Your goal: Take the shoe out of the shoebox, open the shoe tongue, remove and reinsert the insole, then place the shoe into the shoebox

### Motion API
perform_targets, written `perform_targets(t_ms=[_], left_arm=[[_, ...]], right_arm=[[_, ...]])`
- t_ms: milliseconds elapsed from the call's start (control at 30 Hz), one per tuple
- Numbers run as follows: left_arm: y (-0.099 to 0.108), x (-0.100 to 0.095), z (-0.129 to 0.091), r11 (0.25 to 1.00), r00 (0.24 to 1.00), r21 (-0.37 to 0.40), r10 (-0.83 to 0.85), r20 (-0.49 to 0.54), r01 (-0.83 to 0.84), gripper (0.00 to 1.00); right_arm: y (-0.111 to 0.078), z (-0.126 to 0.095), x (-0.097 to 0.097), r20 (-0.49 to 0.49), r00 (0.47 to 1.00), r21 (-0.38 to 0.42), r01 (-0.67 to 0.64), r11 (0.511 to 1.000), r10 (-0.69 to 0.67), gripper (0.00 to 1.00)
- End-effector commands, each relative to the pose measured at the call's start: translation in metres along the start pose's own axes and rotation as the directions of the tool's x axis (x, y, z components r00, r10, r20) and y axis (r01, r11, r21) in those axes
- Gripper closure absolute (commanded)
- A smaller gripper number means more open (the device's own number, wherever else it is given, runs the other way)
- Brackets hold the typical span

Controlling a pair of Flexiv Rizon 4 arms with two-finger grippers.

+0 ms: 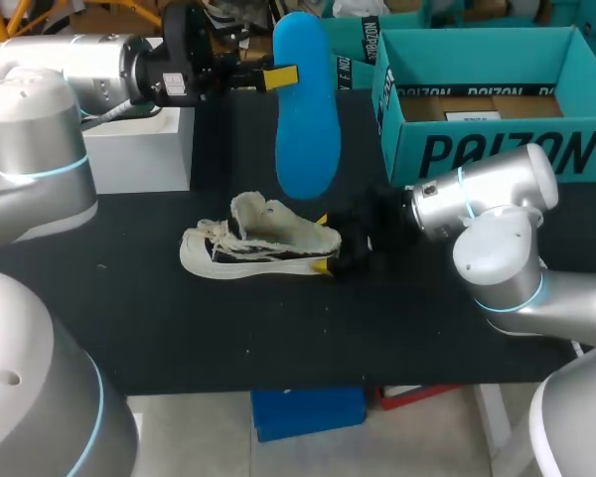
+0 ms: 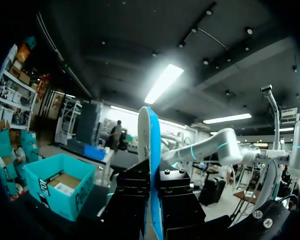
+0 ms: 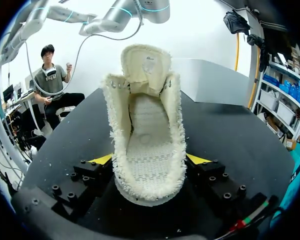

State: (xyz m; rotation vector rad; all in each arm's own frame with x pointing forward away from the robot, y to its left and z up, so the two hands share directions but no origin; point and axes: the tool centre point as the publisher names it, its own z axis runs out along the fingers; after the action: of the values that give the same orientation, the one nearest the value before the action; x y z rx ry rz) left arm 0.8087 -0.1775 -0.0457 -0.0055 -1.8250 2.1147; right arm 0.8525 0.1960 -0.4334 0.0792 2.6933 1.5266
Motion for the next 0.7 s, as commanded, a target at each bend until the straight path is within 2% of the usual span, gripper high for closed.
perform_targets(t_ms=[33, 167, 200, 233, 267, 367, 567, 700], left_arm=[[0.0, 0.0, 0.001, 1.0, 1.0, -0.001, 0.001, 0.004, -0.001, 1.0], [0.0, 0.0, 0.001, 1.0, 1.0, -0.001, 0.001, 0.004, -0.001, 1.0], [0.0, 0.0, 0.001, 1.0, 1.0, -0.001, 0.001, 0.004, -0.001, 1.0], [0.0, 0.0, 0.001, 1.0, 1.0, -0.001, 0.001, 0.004, -0.001, 1.0], [0.0, 0.0, 0.001, 1.0, 1.0, -0.001, 0.001, 0.004, -0.001, 1.0], [0.0, 0.0, 0.001, 1.0, 1.0, -0.001, 0.001, 0.004, -0.001, 1.0], [0.0, 0.0, 0.001, 1.0, 1.0, -0.001, 0.001, 0.004, -0.001, 1.0], [0.0, 0.0, 0.001, 1.0, 1.0, -0.001, 0.001, 0.004, -0.001, 1.0]], right_arm=[[-0.003, 0.002, -0.002, 0.001, 1.0, 0.002, -0.001, 1.0, 0.001, 1.0], [-0.003, 0.001, -0.002, -0.01, 1.0, 0.004, 0.002, 1.0, -0.002, 1.0], [-0.004, 0.001, -0.002, -0.009, 1.0, 0.003, 0.002, 1.0, -0.002, 0.9], [-0.003, -0.001, -0.001, -0.01, 1.0, 0.009, -0.001, 1.0, 0.001, 0.15], [-0.003, -0.002, -0.002, -0.007, 1.0, 0.017, -0.003, 1.0, 0.003, 0.0], [-0.002, -0.01, -0.002, -0.002, 1.0, 0.035, -0.002, 0.999, 0.003, 0.0], [0.002, -0.03, -0.002, 0.01, 1.0, 0.125, 0.009, 0.992, -0.011, 0.0], [0.005, -0.044, -0.001, -0.005, 1.0, 0.224, 0.014, 0.975, -0.013, 0.0]])
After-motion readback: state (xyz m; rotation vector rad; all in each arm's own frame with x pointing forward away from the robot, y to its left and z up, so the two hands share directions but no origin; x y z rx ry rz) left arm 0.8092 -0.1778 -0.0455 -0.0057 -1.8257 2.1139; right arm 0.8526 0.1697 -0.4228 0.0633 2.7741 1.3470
